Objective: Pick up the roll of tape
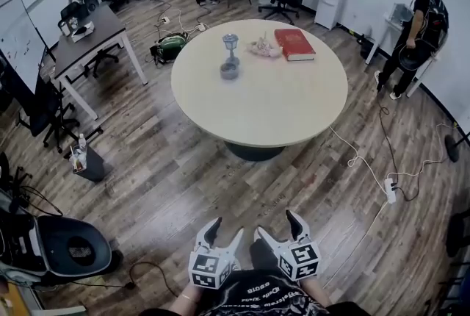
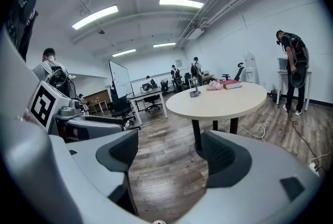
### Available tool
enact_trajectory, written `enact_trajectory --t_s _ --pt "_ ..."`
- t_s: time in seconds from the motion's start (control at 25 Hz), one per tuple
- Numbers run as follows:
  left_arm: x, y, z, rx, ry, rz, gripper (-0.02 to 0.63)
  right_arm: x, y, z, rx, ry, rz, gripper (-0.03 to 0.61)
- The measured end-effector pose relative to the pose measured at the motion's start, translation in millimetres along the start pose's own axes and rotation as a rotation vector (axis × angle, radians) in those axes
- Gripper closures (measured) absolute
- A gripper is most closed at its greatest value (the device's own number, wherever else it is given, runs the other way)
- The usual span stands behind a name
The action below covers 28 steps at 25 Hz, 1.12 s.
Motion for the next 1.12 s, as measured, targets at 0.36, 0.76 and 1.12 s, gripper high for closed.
enact_trajectory --t_s 0.36,0.76,1.12 --pt "-8 73 42 0.033 -0.035 0.091 0.328 70 49 42 -0.038 -0.063 0.081 0.202" --pt "1 131 63 0.049 -0.069 0.165 0.328 131 83 64 -0.076 -0.100 0.153 0.205" --pt "9 164 72 0.042 -0.081 0.152 0.328 157 96 70 -0.086 -0.063 0.180 0.207"
Point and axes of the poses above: the fingertips, and each gripper's own axes: y forward along the fingers, x to its right, z out of its top, the point moved 1 cm from there along -y, backward along the fingers, and after that the axes turned 4 degrees about z, right-handed, at the moved point
